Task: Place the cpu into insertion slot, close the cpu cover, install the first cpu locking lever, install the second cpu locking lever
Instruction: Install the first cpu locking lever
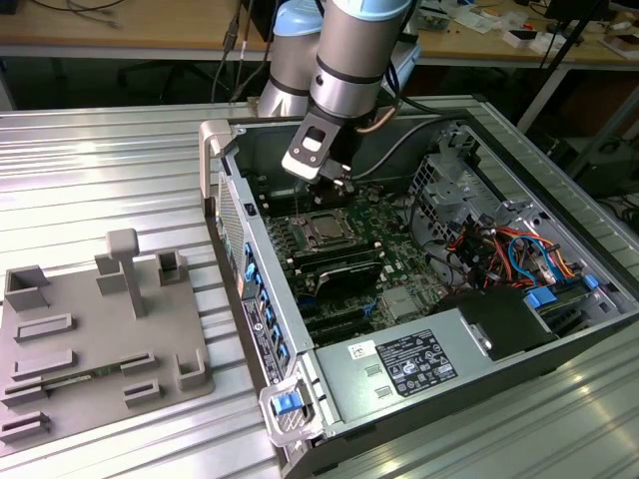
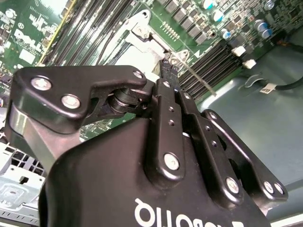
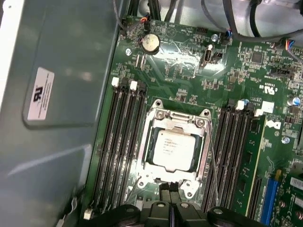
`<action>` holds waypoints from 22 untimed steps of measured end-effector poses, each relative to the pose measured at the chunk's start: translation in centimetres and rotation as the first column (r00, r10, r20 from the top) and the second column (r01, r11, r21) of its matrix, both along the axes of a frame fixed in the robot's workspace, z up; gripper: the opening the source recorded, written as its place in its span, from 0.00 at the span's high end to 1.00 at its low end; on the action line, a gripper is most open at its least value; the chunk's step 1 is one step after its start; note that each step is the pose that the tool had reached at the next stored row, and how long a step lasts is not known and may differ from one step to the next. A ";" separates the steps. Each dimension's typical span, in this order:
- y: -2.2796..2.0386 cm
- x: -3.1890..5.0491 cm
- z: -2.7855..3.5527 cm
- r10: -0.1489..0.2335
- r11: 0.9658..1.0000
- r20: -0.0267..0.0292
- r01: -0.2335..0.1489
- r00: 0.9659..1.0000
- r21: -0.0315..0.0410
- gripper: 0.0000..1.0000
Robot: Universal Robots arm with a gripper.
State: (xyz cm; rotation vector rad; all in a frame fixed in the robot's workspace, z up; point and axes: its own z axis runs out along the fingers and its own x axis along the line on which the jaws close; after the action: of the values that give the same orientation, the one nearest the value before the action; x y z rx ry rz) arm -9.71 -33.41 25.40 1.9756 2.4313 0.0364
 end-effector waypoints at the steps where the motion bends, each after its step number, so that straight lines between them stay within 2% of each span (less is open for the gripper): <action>1: 0.00 -0.13 0.00 0.000 1.000 0.000 0.000 1.000 0.000 0.89; 7: 0.00 -0.84 0.00 0.010 1.000 0.000 -0.010 1.000 0.000 0.89; 10: 0.00 -0.85 0.00 0.058 0.998 0.000 -0.058 0.998 0.000 0.89; 12: 0.00 -0.85 0.00 0.111 0.994 0.000 -0.111 0.994 0.000 0.89; 13: 0.00 -0.85 0.00 0.119 0.993 0.000 -0.119 0.993 0.000 0.89; 22: 0.00 -0.85 0.00 0.119 0.993 0.000 -0.119 0.993 0.000 0.89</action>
State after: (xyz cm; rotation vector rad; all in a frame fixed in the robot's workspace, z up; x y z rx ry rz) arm -10.56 -33.41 25.40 1.8278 2.5461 0.0371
